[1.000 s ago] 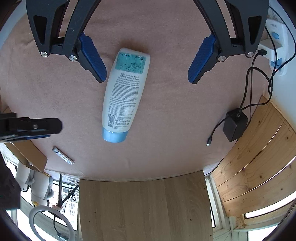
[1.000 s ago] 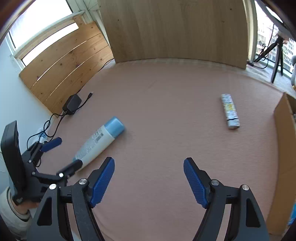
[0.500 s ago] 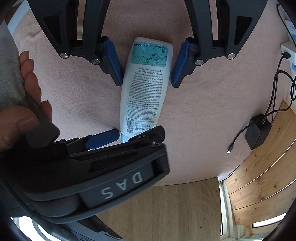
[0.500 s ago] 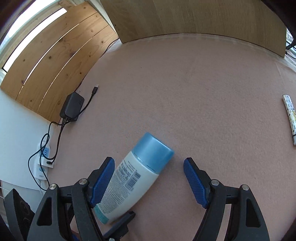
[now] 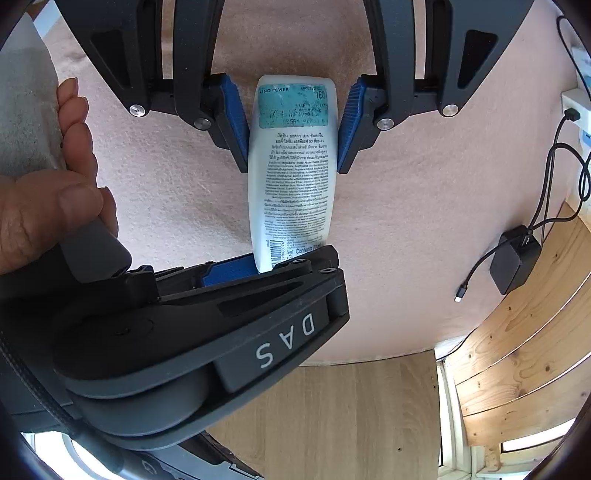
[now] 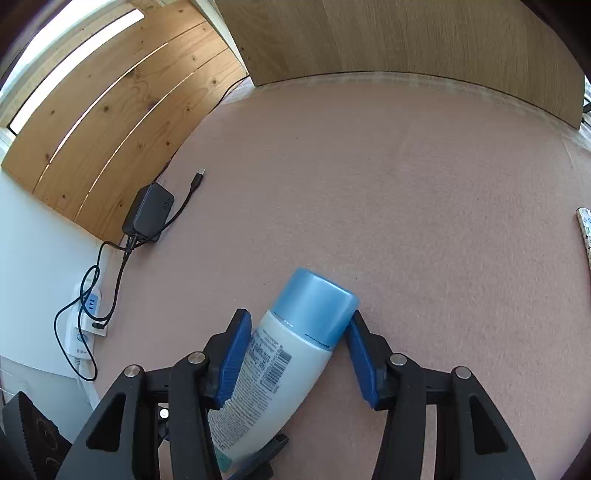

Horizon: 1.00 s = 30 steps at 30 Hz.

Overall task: Organize objects
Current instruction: 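Carry the lotion bottle with both grippers into the box and release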

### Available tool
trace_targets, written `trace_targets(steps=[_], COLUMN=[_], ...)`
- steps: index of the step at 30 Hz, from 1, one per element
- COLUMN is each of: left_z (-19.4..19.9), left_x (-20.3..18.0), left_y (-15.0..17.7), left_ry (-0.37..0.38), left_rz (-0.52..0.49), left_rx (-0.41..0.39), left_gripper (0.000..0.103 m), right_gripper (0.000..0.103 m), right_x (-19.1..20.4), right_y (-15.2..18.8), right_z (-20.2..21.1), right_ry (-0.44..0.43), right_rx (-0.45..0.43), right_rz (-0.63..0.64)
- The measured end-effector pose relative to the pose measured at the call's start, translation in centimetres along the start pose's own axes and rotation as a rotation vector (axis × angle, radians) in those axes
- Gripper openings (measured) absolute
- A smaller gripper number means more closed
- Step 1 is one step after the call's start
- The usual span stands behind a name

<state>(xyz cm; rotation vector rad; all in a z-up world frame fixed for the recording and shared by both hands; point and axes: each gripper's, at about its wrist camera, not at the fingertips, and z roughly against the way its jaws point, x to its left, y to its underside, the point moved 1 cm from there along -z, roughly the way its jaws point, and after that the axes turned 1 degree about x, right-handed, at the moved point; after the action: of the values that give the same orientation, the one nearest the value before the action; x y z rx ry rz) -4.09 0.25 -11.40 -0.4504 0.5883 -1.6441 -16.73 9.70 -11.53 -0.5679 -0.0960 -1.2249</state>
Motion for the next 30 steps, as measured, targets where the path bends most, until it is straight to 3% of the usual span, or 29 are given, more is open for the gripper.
trace_targets(steps=[20, 30], left_z=[6.4, 6.9], left_x=[-2.7, -6.4], left_y=[-0.3, -0.9], left_ry=[0.000, 0.043], left_rz=[-0.045, -0.121], left_rx=[-0.062, -0.069], left_gripper=[0.048, 0.048], right_gripper=[0.047, 0.047], right_x=[1.4, -1.2], right_y=[2.5, 4.4], right_z=[6.7, 9.8], right_ry=[-0.020, 0.007], right_rx=[-0.113, -0.163], right_rz=[-0.003, -0.055])
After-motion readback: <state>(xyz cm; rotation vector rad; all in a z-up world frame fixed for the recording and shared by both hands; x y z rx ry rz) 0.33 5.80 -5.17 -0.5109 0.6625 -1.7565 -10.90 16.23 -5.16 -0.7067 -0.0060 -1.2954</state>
